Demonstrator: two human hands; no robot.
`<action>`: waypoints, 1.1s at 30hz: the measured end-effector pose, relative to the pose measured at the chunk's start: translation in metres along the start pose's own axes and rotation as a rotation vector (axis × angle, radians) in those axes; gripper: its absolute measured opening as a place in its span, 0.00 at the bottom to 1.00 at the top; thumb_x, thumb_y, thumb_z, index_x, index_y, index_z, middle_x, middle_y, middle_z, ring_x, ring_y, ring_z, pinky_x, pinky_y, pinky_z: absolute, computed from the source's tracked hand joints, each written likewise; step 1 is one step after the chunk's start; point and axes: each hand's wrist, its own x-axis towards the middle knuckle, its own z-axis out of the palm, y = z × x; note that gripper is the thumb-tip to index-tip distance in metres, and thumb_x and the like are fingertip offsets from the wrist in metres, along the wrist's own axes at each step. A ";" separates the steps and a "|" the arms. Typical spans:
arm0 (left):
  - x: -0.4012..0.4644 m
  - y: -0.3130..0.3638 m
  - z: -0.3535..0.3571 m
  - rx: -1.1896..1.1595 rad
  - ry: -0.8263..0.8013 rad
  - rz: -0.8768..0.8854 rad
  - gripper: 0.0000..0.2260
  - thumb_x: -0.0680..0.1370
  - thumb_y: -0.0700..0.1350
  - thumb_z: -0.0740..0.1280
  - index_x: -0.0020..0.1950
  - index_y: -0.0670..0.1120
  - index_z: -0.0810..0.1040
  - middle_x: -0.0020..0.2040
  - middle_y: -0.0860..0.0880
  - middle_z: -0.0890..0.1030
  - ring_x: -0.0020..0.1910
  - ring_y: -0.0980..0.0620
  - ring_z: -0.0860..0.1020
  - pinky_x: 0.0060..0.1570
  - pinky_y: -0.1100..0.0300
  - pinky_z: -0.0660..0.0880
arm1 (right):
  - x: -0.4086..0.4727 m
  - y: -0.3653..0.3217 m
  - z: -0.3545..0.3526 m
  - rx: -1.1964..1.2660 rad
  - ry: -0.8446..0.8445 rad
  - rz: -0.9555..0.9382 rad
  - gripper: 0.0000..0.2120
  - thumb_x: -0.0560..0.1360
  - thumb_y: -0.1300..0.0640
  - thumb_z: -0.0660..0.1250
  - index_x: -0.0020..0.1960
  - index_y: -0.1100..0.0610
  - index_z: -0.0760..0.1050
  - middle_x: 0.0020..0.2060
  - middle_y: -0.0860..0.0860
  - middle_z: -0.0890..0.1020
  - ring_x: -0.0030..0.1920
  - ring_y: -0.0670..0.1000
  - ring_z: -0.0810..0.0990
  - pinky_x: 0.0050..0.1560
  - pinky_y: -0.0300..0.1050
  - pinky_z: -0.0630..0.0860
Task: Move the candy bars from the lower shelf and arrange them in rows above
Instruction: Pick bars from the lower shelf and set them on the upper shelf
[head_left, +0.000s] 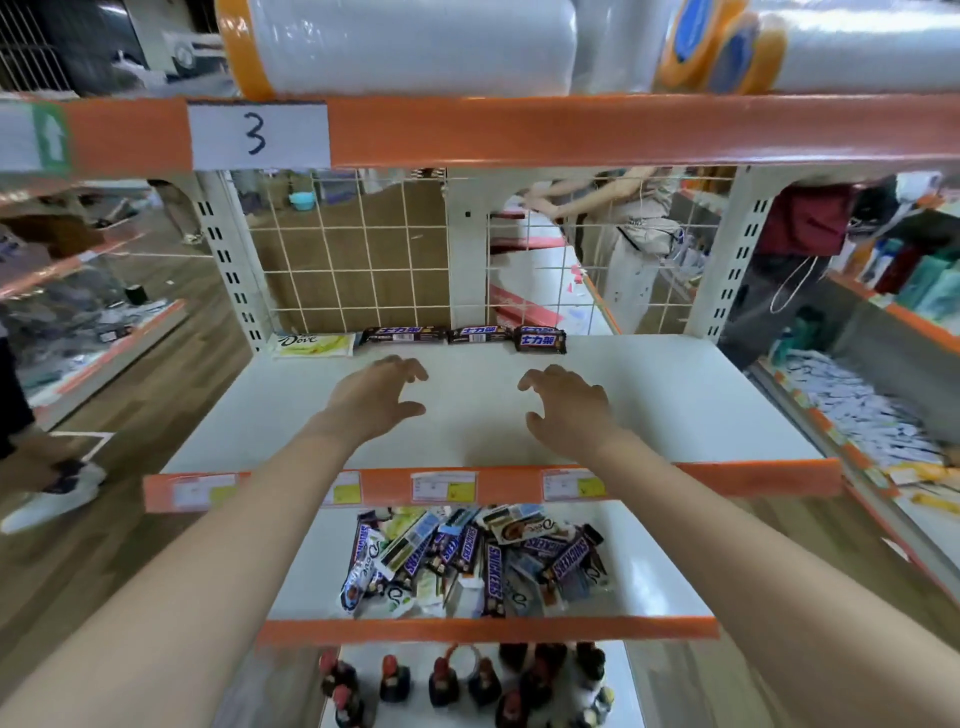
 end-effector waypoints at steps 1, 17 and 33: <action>-0.008 0.008 0.001 0.001 -0.009 0.012 0.18 0.75 0.50 0.69 0.63 0.52 0.72 0.58 0.51 0.75 0.56 0.51 0.74 0.53 0.55 0.73 | -0.010 0.002 -0.002 0.003 -0.014 0.005 0.19 0.76 0.55 0.62 0.66 0.50 0.67 0.61 0.50 0.72 0.62 0.52 0.71 0.56 0.47 0.67; -0.129 0.071 0.044 -0.192 0.002 0.163 0.16 0.74 0.50 0.69 0.60 0.47 0.75 0.55 0.50 0.77 0.45 0.55 0.71 0.47 0.59 0.70 | -0.145 0.000 0.031 0.033 -0.075 -0.001 0.17 0.75 0.56 0.63 0.64 0.52 0.71 0.64 0.52 0.73 0.61 0.56 0.73 0.55 0.53 0.72; -0.161 0.011 0.156 -0.222 -0.264 -0.011 0.16 0.74 0.48 0.70 0.59 0.46 0.75 0.56 0.46 0.78 0.54 0.48 0.77 0.53 0.54 0.73 | -0.163 0.009 0.139 0.084 -0.331 0.052 0.13 0.76 0.58 0.61 0.60 0.54 0.73 0.58 0.53 0.74 0.54 0.58 0.76 0.50 0.52 0.75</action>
